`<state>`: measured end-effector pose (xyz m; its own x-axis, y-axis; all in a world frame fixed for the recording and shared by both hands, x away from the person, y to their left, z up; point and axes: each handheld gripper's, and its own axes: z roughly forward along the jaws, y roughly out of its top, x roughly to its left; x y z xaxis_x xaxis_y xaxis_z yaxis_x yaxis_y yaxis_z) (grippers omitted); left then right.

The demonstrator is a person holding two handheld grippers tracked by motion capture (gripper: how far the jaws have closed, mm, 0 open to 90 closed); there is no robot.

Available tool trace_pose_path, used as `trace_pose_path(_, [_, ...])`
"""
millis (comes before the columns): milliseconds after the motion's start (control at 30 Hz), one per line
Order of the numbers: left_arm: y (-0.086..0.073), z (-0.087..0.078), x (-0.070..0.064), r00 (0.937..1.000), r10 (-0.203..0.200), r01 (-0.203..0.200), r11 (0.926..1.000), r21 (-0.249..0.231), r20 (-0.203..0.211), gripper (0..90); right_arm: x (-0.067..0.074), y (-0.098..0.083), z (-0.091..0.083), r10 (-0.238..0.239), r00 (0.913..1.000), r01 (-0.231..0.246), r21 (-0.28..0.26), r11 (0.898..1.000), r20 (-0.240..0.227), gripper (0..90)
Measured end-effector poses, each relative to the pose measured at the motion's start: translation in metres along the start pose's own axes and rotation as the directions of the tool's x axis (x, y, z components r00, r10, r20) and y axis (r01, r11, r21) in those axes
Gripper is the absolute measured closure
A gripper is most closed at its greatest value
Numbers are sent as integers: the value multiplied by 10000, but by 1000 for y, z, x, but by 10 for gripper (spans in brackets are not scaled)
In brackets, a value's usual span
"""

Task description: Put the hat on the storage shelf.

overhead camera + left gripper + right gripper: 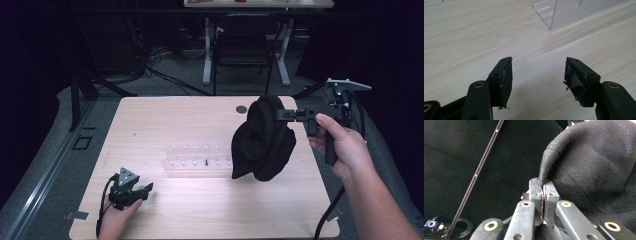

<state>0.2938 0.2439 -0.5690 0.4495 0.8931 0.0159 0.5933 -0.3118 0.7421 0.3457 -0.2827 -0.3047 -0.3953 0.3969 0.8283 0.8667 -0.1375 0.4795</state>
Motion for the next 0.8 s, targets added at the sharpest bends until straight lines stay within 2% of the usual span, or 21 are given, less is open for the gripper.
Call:
trace_pose_path(467, [0, 0, 0, 10000, -13, 13, 10000, -15, 31, 397, 3, 13, 32, -65, 9999, 66, 79, 9999, -113, 883])
trace_pose_path(800, [0, 0, 1, 10000, -8, 8, 10000, -60, 61, 398, 4, 21, 52, -58, 10000, 57, 121, 9999, 25, 883])
